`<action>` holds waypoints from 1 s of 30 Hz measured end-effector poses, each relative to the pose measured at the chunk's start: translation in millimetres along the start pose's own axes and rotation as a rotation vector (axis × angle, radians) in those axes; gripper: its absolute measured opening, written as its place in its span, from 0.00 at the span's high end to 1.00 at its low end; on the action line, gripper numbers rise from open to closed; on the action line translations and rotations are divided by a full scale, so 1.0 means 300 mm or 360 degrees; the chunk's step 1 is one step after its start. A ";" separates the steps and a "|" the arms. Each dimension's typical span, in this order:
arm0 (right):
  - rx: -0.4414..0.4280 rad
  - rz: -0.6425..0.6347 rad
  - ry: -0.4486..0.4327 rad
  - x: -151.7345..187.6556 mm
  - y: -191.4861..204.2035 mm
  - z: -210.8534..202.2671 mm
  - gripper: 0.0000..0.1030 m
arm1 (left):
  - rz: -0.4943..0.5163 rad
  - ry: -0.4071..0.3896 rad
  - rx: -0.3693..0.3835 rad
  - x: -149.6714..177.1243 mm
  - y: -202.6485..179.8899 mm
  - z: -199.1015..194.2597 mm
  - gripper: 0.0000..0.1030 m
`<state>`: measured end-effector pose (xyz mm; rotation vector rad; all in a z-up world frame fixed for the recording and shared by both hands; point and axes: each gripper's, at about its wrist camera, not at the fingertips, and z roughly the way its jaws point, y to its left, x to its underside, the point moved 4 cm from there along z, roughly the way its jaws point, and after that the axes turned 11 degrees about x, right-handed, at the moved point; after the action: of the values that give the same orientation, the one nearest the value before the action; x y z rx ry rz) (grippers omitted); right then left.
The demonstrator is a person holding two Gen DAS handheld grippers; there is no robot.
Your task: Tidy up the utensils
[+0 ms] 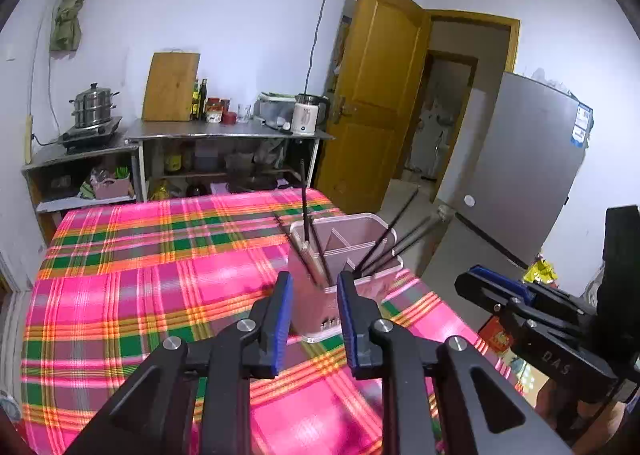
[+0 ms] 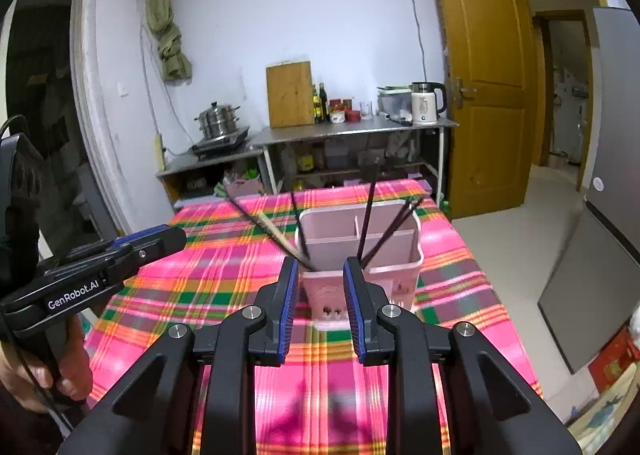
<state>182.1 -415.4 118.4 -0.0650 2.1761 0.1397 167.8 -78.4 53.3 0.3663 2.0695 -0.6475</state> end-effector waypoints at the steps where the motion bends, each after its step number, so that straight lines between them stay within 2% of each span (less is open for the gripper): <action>1: 0.0000 -0.0002 0.0008 0.018 0.005 -0.008 0.77 | -0.0008 0.0007 -0.0004 0.017 0.003 -0.006 0.78; 13: 0.0009 -0.0028 0.0050 0.162 0.051 -0.092 0.76 | -0.0022 0.0033 -0.0081 0.212 0.009 -0.108 0.78; 21: 0.0040 -0.0041 0.0096 0.246 0.056 -0.120 0.76 | -0.0015 0.0039 -0.0060 0.279 -0.014 -0.153 0.78; 30: 0.0041 -0.0048 0.0102 0.281 0.061 -0.134 0.76 | 0.0013 0.0036 -0.0060 0.294 -0.030 -0.168 0.78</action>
<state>99.3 -401.8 73.6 -0.0886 2.2396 0.0932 80.9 -55.9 4.7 0.3619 2.0980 -0.6009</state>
